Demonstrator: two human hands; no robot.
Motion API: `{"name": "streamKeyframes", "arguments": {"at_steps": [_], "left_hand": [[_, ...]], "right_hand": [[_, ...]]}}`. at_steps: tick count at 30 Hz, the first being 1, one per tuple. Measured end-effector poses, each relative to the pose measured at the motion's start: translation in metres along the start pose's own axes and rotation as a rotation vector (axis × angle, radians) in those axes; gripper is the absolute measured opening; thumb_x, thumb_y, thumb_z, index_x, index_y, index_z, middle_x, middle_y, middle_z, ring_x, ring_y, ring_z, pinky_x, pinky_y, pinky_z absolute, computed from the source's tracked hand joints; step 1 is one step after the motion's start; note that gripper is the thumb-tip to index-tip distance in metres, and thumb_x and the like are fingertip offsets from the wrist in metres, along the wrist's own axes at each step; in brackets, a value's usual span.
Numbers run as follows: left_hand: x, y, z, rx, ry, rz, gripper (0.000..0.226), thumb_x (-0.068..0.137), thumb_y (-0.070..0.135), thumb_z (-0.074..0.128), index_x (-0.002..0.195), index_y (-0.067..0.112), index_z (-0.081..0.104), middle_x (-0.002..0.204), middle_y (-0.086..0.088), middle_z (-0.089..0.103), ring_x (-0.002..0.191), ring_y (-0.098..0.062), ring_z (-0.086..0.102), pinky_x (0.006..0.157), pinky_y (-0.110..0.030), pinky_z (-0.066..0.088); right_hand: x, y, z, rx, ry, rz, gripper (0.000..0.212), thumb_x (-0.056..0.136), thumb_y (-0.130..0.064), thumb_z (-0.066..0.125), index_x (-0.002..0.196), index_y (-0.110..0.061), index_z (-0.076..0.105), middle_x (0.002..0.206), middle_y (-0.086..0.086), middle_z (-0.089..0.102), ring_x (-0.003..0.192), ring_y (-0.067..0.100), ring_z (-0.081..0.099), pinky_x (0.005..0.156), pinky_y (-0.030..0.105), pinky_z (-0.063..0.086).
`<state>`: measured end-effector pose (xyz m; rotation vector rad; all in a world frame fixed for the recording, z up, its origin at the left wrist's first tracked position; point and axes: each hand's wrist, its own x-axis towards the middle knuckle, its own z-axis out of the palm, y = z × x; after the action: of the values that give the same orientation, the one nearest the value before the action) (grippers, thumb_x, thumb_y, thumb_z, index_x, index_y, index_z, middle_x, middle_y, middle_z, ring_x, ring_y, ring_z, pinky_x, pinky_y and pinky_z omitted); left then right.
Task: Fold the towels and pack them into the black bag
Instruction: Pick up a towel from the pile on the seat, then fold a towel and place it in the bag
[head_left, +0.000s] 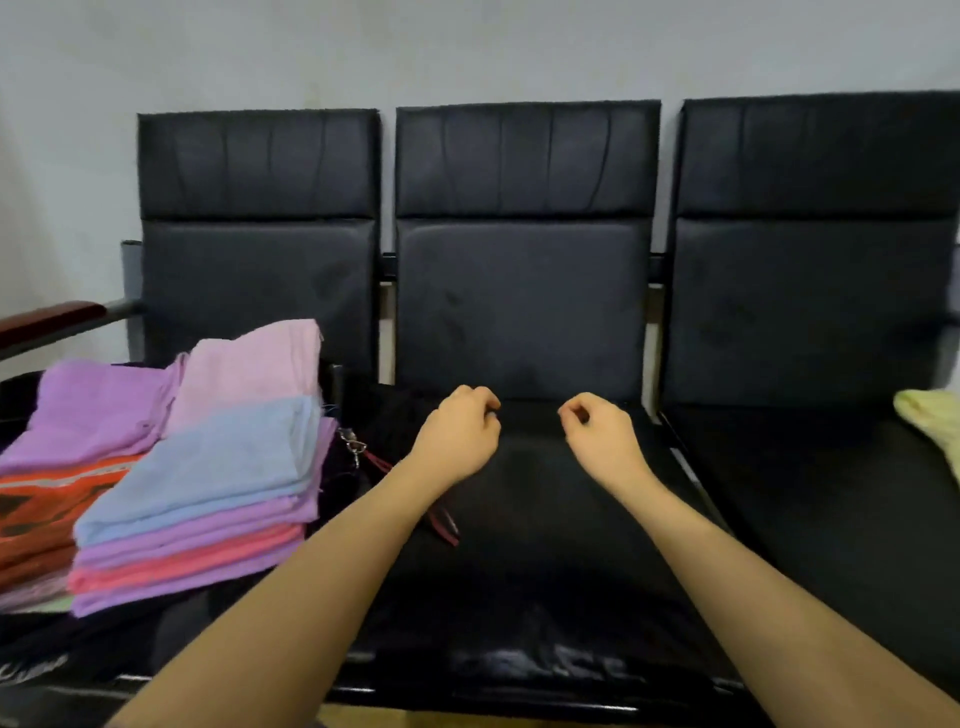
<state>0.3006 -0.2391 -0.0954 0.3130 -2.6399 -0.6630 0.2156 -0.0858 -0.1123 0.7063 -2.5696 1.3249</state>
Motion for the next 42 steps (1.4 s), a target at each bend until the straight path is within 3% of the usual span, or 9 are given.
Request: {"name": "streamKeyframes", "arguments": {"at_steps": [11, 17, 22, 28, 32, 35, 38, 40, 42], "left_hand": [[0.043, 0.186, 0.166, -0.202, -0.295, 0.273, 0.028, 0.097, 0.013, 0.044, 0.121, 0.012, 0.059, 0.118, -0.005, 0.054, 0.105, -0.019, 0.055, 0.094, -0.032, 0.046], [0.059, 0.276, 0.255, -0.223, -0.431, 0.408, 0.029, 0.097, 0.011, 0.044, 0.121, 0.014, 0.058, 0.123, -0.003, 0.055, 0.113, -0.02, 0.052, 0.1, -0.038, 0.043], [0.073, 0.335, 0.318, -0.137, -0.527, 0.497, 0.038, 0.097, 0.01, 0.041, 0.133, 0.018, 0.049, 0.136, -0.004, 0.048, 0.124, -0.023, 0.045, 0.106, -0.042, 0.036], [0.089, 0.371, 0.376, 0.057, -0.619, 0.6, 0.062, 0.094, 0.0, 0.036, 0.148, 0.028, 0.025, 0.156, 0.002, 0.019, 0.137, -0.025, 0.024, 0.107, -0.041, 0.023], [0.098, 0.375, 0.396, 0.151, -0.695, 0.653, 0.068, 0.092, 0.001, 0.035, 0.148, 0.036, 0.02, 0.16, 0.003, 0.004, 0.141, -0.026, 0.015, 0.11, -0.045, 0.02], [0.104, 0.366, 0.402, 0.145, -0.651, 0.682, 0.041, 0.099, 0.014, 0.035, 0.137, 0.031, 0.041, 0.159, 0.003, 0.01, 0.141, -0.023, 0.017, 0.107, -0.044, 0.023], [0.103, 0.347, 0.4, -0.03, -0.536, 0.694, 0.02, 0.098, 0.016, 0.035, 0.103, 0.023, 0.053, 0.123, 0.003, 0.052, 0.116, -0.02, 0.046, 0.089, -0.036, 0.033], [0.098, 0.334, 0.392, -0.067, -0.497, 0.671, 0.018, 0.097, 0.015, 0.036, 0.094, 0.019, 0.053, 0.092, 0.003, 0.056, 0.089, -0.019, 0.053, 0.08, -0.03, 0.032], [0.092, 0.322, 0.382, -0.023, -0.489, 0.634, 0.02, 0.099, 0.017, 0.035, 0.093, 0.016, 0.054, 0.079, 0.003, 0.056, 0.077, -0.022, 0.055, 0.077, -0.028, 0.031]], "right_hand": [[-0.016, 0.178, -0.174, -0.053, 0.346, 0.401, 0.02, 0.097, -0.017, 0.044, 0.105, -0.012, 0.061, 0.101, 0.004, 0.06, 0.083, 0.015, 0.052, 0.069, 0.027, 0.037], [-0.025, 0.264, -0.238, -0.256, 0.517, 0.545, 0.021, 0.088, -0.01, 0.05, 0.103, -0.002, 0.062, 0.11, 0.018, 0.061, 0.103, 0.034, 0.056, 0.083, 0.036, 0.042], [-0.04, 0.313, -0.259, -0.544, 0.396, 0.685, 0.044, 0.09, -0.016, 0.049, 0.132, -0.002, 0.042, 0.14, 0.016, 0.04, 0.129, 0.036, 0.035, 0.103, 0.043, 0.03], [-0.041, 0.342, -0.265, -0.697, 0.238, 0.77, 0.07, 0.096, -0.037, 0.044, 0.148, -0.001, 0.014, 0.148, 0.015, 0.03, 0.133, 0.035, 0.028, 0.107, 0.043, 0.025], [-0.037, 0.346, -0.27, -0.746, 0.183, 0.728, 0.043, 0.095, -0.03, 0.041, 0.133, -0.012, 0.044, 0.133, 0.01, 0.041, 0.121, 0.031, 0.038, 0.099, 0.04, 0.029], [-0.039, 0.346, -0.271, -0.753, 0.182, 0.645, 0.036, 0.093, -0.028, 0.043, 0.124, -0.017, 0.057, 0.125, 0.006, 0.044, 0.115, 0.029, 0.038, 0.095, 0.038, 0.028], [-0.037, 0.344, -0.267, -0.762, 0.177, 0.598, 0.039, 0.092, -0.034, 0.045, 0.124, -0.017, 0.059, 0.146, 0.008, 0.03, 0.134, 0.032, 0.022, 0.111, 0.042, 0.013], [-0.034, 0.338, -0.262, -0.728, 0.061, 0.588, 0.046, 0.094, -0.038, 0.04, 0.135, -0.019, 0.046, 0.154, 0.007, 0.022, 0.145, 0.028, 0.006, 0.115, 0.048, -0.005], [-0.032, 0.33, -0.256, -0.664, -0.04, 0.574, 0.045, 0.094, -0.039, 0.036, 0.135, -0.021, 0.038, 0.147, 0.003, 0.036, 0.144, 0.024, 0.016, 0.115, 0.052, -0.003]]}}
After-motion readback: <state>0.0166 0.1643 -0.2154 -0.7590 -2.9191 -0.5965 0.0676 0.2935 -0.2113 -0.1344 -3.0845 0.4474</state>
